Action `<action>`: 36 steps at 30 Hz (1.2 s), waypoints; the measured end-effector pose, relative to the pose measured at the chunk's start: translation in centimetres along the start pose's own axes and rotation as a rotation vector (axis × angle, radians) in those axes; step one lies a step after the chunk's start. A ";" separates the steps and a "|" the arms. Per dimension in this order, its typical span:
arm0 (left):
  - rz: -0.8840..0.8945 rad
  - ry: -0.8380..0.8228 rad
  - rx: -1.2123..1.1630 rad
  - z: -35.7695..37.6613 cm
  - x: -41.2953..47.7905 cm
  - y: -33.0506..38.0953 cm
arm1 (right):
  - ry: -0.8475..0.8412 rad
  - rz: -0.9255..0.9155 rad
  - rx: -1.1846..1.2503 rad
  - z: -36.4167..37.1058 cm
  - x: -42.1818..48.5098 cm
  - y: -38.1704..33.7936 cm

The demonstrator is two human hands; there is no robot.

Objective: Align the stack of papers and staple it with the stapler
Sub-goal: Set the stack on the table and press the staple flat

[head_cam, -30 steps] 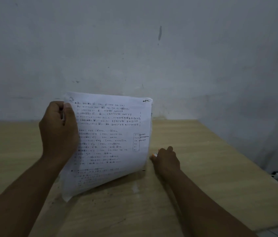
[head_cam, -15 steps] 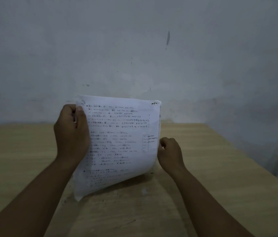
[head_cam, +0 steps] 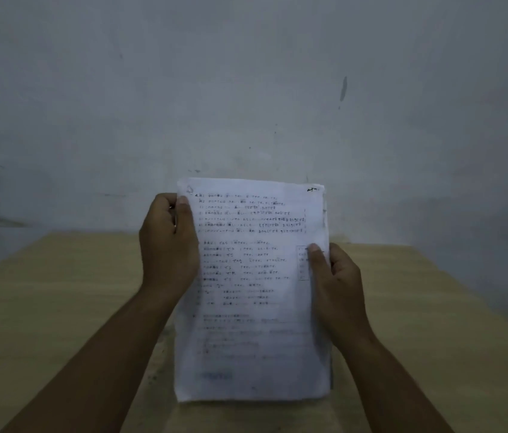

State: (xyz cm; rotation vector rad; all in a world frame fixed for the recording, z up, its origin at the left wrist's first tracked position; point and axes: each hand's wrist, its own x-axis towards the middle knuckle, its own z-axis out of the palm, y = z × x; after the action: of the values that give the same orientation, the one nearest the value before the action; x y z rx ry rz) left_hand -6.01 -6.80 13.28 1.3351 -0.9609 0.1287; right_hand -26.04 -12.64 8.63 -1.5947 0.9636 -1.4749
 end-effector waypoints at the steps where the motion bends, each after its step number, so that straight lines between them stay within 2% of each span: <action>1: -0.017 -0.008 -0.010 -0.1 0.2 0.5 | 0.015 0.000 -0.015 0.0 0.4 0.0; 6: -0.192 -0.207 -0.065 -0.3 1.1 1.0 | -0.009 0.036 -0.160 0.6 1.6 0.1; 12: -0.521 -0.443 -0.050 0.0 -0.4 -5.6 | -0.156 0.206 -0.453 1.1 0.8 3.4; 15: -0.644 -0.485 -0.095 0.0 -2.2 -8.4 | -0.213 0.217 -0.639 1.4 0.5 5.0; 21: -0.647 -0.443 -0.057 0.0 -5.0 -12.0 | -0.240 0.224 -0.851 3.2 -0.8 7.5; 27: -0.551 -0.446 0.002 -0.2 -6.4 -13.8 | -0.264 -0.004 -1.103 5.9 -2.3 9.0; 29: -0.485 -0.455 0.023 -0.1 -6.7 -13.9 | -0.295 -0.108 -1.079 7.2 -2.7 9.2; 31: -0.421 -0.458 0.060 -0.1 -6.9 -14.3 | -0.377 -0.151 -0.927 9.0 -3.4 9.3; 34: -0.331 -0.461 0.073 -0.1 -7.2 -15.0 | -0.498 -0.136 -0.635 11.7 -4.5 8.9; 36: -0.245 -0.473 0.067 -0.1 -7.4 -15.3 | -0.466 -0.101 -0.469 13.2 -4.9 8.5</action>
State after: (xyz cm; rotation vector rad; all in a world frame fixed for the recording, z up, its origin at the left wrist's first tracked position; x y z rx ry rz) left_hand -1.69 -7.93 -3.09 1.5689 -1.1813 -0.3602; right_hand -13.49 -11.57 -1.90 -2.2250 1.0036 -0.8998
